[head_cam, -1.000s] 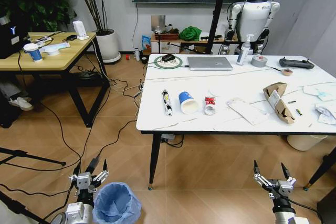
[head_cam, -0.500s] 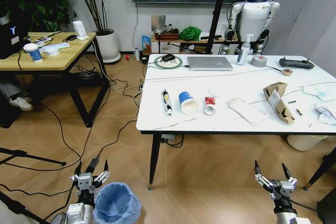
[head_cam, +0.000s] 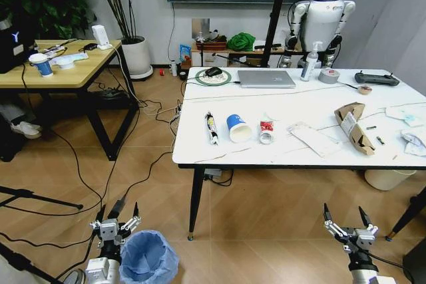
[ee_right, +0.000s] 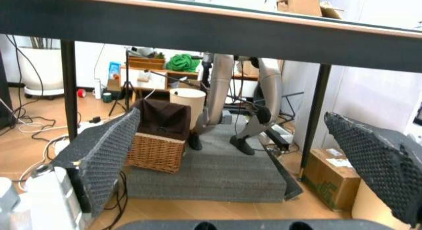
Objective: Pick up the trash bin and place the trash from the table into it.
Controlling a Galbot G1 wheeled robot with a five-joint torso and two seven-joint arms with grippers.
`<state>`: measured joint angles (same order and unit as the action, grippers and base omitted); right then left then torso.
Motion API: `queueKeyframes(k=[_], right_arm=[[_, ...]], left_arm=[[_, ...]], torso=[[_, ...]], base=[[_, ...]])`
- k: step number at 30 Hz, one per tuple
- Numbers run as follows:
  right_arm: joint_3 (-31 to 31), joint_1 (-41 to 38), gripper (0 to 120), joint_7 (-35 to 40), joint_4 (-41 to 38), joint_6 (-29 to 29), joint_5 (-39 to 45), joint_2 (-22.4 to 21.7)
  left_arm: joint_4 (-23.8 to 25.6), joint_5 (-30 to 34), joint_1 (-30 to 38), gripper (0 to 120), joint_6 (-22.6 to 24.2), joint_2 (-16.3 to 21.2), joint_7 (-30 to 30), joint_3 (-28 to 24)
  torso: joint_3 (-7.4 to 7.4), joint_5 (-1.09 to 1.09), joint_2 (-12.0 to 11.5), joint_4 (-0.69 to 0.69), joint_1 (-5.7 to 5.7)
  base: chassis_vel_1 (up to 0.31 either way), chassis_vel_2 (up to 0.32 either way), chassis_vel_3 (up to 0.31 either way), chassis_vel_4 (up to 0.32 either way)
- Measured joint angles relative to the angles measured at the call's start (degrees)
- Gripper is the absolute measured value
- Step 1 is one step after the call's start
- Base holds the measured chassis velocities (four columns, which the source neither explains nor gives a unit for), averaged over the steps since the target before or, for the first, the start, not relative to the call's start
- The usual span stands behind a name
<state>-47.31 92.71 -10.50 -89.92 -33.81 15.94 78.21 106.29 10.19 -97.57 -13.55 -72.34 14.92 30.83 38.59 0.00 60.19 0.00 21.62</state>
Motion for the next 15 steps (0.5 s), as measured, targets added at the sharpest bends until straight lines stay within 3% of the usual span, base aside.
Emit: queueKeyframes(k=[15], right_arm=[[0.0,-0.7,100,0.1,0.3,0.3,0.5,-0.2]], left_arm=[[-0.9,0.1,0.7,100,0.0,-0.5,0.0,-0.2]], torso=[[-1.92,0.00,-3.3,0.00,-1.44]], base=[[0.000,0.000,0.000,0.000]])
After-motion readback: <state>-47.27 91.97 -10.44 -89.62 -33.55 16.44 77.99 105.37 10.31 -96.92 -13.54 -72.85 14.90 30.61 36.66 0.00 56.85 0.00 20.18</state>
